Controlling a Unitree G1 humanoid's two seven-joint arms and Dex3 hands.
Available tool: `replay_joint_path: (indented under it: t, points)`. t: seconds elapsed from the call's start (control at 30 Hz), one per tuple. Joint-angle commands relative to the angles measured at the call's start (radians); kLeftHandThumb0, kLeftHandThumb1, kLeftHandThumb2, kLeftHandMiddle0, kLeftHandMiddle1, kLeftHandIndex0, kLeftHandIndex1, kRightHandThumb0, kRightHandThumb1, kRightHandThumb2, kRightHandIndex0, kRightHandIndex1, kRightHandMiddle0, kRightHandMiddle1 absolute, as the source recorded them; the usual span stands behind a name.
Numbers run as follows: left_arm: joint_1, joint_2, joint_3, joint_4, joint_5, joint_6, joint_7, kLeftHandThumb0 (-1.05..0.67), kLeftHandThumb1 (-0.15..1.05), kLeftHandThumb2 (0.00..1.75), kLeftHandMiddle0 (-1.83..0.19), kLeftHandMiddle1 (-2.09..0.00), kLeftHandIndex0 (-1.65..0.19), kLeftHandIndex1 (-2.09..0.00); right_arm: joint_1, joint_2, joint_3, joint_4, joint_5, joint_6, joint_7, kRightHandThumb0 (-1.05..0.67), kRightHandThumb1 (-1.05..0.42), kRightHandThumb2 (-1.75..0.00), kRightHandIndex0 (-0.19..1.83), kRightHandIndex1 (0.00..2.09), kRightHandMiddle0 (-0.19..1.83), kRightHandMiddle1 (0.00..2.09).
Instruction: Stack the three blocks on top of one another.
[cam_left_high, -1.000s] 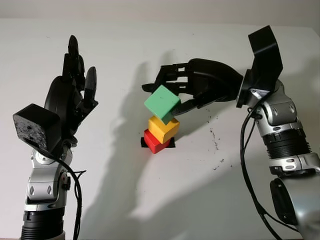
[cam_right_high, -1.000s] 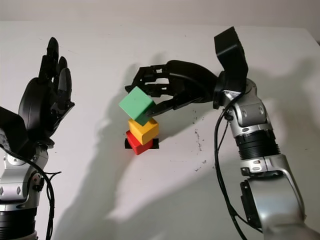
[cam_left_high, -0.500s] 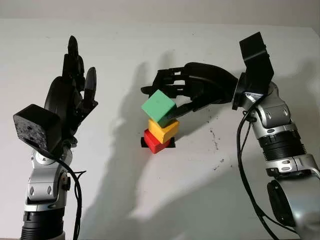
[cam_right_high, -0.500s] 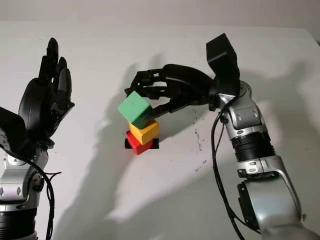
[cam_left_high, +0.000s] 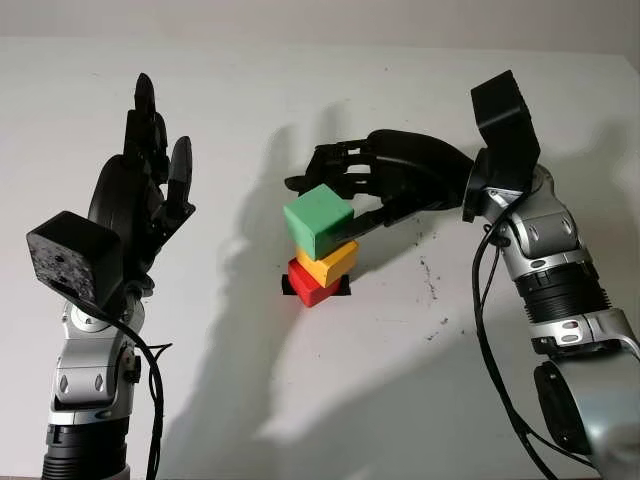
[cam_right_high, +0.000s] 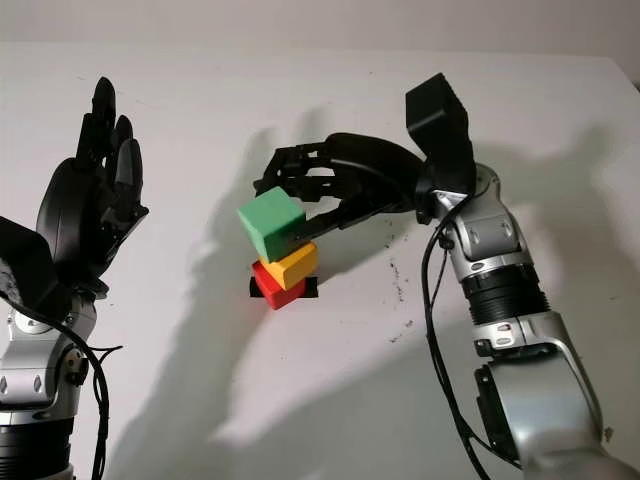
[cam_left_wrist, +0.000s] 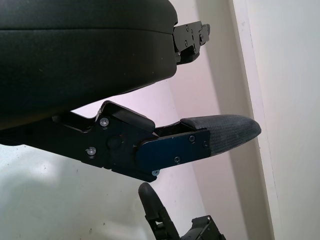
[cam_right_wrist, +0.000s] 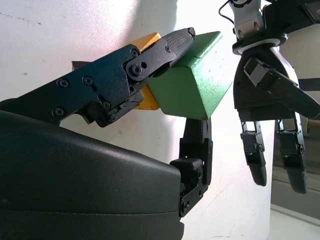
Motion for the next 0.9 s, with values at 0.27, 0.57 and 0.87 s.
replay_joint_path:
  t: [0.27, 0.57, 0.87]
  points:
    - [0.003, 0.007, 0.000, -0.009, 0.000, -0.012, -0.003, -0.82, 1.05, 0.63, 0.19, 0.00, 0.19, 0.00, -0.007, -0.029, -0.008, 0.021, -0.006, -0.048, 0.035, -0.58, -0.86, -0.05, 0.12, 0.04, 0.31, 1.35]
    - [0.002, 0.012, -0.002, -0.013, 0.008, -0.003, -0.001, -0.83, 1.05, 0.63, 0.19, 0.00, 0.19, 0.00, -0.019, -0.031, -0.011, 0.051, -0.002, -0.104, 0.084, -0.66, -0.86, -0.05, 0.06, 0.02, 0.14, 1.20]
    - [0.001, 0.010, 0.001, -0.011, 0.009, -0.004, -0.003, -0.83, 1.05, 0.63, 0.19, 0.00, 0.19, 0.00, -0.017, -0.066, 0.036, -0.019, -0.046, -0.223, 0.165, -0.94, -0.87, -0.05, -0.19, 0.00, -0.18, 0.10]
